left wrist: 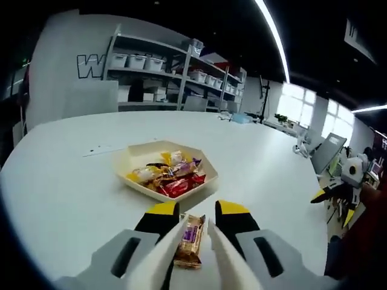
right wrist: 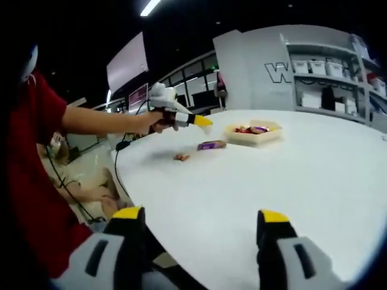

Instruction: Place the target food into the container with the food tongs after gripping and lifting it, then release it inside without dropping or visibly crushing the food.

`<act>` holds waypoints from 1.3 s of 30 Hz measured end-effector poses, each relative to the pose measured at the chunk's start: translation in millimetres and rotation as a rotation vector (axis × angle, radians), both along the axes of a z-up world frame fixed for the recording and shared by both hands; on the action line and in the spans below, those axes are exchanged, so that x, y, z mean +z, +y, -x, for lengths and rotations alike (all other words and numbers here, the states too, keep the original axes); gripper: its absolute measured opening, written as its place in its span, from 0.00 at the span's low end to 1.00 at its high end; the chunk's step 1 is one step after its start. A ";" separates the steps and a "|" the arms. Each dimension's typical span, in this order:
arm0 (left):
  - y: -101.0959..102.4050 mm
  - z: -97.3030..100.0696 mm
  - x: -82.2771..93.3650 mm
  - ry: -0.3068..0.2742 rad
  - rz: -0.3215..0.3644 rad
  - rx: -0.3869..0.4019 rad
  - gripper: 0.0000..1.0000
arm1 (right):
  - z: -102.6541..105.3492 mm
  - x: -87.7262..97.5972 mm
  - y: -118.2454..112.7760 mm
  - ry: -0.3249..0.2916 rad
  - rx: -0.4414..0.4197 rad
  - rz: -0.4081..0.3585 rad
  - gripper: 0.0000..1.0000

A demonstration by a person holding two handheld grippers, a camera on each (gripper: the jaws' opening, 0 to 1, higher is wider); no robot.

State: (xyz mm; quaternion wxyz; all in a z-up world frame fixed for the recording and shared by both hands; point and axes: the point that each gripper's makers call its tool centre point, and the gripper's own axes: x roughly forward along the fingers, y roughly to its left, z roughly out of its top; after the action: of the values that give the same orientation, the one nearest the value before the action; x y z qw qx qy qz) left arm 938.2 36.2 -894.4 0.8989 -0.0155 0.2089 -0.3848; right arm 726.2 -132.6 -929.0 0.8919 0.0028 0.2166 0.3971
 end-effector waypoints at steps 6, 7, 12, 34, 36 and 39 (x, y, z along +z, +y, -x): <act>-1.8 -2.8 -7.7 -0.022 -0.027 0.000 0.24 | -0.7 -0.1 -1.6 0.003 -0.005 -0.002 0.72; -2.1 -3.1 -8.2 -0.024 -0.027 -0.002 0.24 | -1.0 0.0 -1.7 0.003 -0.006 -0.002 0.72; -7.0 -0.8 -17.3 -0.042 -0.074 -0.026 0.25 | -1.2 0.2 -2.2 0.000 -0.008 -0.001 0.73; -4.3 -8.2 -38.5 -0.029 -0.099 -0.034 0.27 | -6.1 -4.7 -9.3 0.005 -0.012 0.028 0.71; -3.7 -8.1 -38.7 -0.026 -0.093 -0.029 0.26 | -6.4 -5.8 -9.3 0.007 -0.012 0.029 0.71; -4.3 -8.4 -38.2 -0.041 -0.096 -0.040 0.25 | -5.9 -8.1 -8.5 0.013 -0.009 0.030 0.71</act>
State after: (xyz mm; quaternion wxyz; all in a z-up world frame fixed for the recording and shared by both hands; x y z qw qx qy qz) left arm 946.6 31.9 -932.6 0.8949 0.0396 0.2090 -0.3924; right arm 732.0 -141.1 -937.1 0.8921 -0.0069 0.2283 0.3899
